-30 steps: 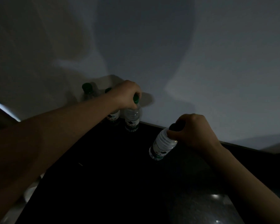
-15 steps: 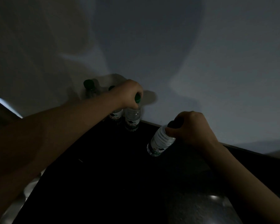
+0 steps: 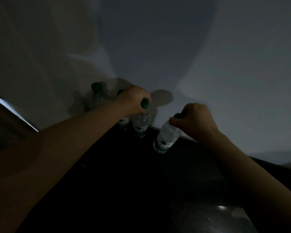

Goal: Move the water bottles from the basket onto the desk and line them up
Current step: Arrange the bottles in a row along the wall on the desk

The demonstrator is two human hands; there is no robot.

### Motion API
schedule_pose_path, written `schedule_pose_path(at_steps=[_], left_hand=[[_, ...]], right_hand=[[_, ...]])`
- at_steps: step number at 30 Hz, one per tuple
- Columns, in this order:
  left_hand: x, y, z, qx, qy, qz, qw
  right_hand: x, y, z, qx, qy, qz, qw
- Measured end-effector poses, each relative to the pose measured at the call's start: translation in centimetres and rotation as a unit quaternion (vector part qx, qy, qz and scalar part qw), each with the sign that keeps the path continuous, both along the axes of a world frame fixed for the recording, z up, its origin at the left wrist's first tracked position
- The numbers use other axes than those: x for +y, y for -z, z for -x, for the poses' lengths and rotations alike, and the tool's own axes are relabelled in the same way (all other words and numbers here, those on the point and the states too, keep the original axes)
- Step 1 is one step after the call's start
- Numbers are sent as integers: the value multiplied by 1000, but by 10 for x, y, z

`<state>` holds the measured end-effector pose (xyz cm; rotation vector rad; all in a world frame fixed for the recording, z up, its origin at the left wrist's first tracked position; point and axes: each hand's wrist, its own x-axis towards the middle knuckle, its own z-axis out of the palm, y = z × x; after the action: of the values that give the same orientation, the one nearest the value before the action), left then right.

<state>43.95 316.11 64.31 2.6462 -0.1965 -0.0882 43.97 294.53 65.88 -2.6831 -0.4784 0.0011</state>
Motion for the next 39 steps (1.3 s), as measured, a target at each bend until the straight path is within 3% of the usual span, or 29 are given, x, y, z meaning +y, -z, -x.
schedule_pose_path(at_steps=[7, 39], left_hand=[[0, -4, -1, 25, 18, 3, 1000], [-3, 4, 1, -7, -10, 22, 1000]], right_hand=[[21, -4, -24, 24, 15, 11, 1000], [34, 13, -36, 58, 41, 47, 996]])
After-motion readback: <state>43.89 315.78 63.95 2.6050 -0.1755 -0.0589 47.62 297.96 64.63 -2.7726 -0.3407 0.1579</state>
